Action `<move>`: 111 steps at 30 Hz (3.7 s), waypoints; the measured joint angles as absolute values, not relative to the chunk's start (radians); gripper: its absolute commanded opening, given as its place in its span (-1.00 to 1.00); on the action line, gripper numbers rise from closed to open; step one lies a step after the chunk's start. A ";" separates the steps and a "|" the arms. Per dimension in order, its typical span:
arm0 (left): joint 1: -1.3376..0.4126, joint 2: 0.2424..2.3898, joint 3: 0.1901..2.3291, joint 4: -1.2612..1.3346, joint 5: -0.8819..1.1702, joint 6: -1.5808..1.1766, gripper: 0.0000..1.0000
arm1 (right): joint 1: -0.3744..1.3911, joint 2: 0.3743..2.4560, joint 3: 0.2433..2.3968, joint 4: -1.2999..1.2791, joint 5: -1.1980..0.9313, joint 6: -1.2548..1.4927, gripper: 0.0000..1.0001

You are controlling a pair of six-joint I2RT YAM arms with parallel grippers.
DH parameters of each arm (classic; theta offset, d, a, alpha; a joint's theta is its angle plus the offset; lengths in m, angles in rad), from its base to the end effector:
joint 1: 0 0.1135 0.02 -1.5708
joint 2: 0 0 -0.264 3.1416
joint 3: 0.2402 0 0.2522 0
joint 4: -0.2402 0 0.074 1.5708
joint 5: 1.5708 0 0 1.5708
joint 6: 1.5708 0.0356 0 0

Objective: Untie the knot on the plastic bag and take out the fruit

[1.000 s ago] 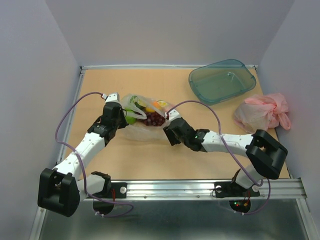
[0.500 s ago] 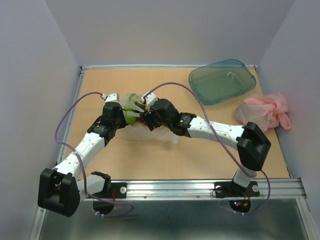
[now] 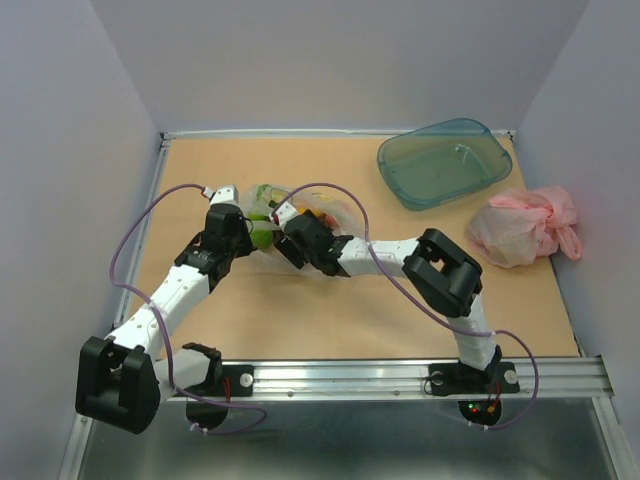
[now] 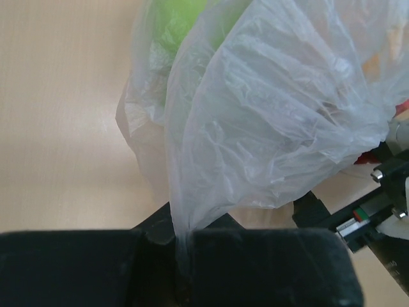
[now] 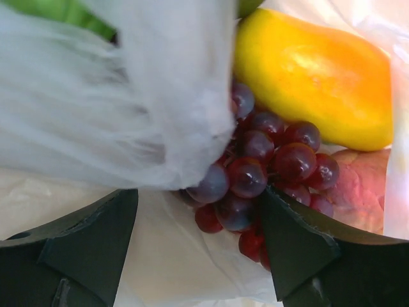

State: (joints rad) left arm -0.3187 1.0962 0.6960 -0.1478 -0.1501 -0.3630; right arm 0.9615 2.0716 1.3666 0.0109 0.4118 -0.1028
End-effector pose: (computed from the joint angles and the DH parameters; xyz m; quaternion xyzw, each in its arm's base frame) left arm 0.2310 -0.0706 0.2513 -0.0559 0.8686 -0.1015 0.4818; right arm 0.2716 0.3643 0.1638 -0.3749 0.8078 0.0046 0.4548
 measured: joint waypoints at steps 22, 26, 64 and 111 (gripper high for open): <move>-0.319 1.097 0.696 -0.148 -0.160 -0.357 -1.00 | 0.948 1.922 1.151 0.207 0.364 -0.083 -0.99; -0.319 1.097 0.696 -0.148 -0.174 -0.357 -1.00 | 0.945 1.782 1.078 0.206 0.282 -0.088 -0.99; -0.319 1.098 0.696 -0.155 -0.196 -0.357 -1.00 | 0.944 1.333 1.181 0.121 -0.105 -0.009 -0.99; -0.318 1.096 0.696 -0.155 -0.183 -0.348 -1.00 | 0.046 2.074 1.584 0.083 0.187 0.056 0.86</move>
State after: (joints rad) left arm -0.3183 1.0962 0.6964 -0.1555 -0.1829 -0.3481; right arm 0.0456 2.0743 1.5841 0.0830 0.1875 0.0563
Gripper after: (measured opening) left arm 0.080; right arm 0.874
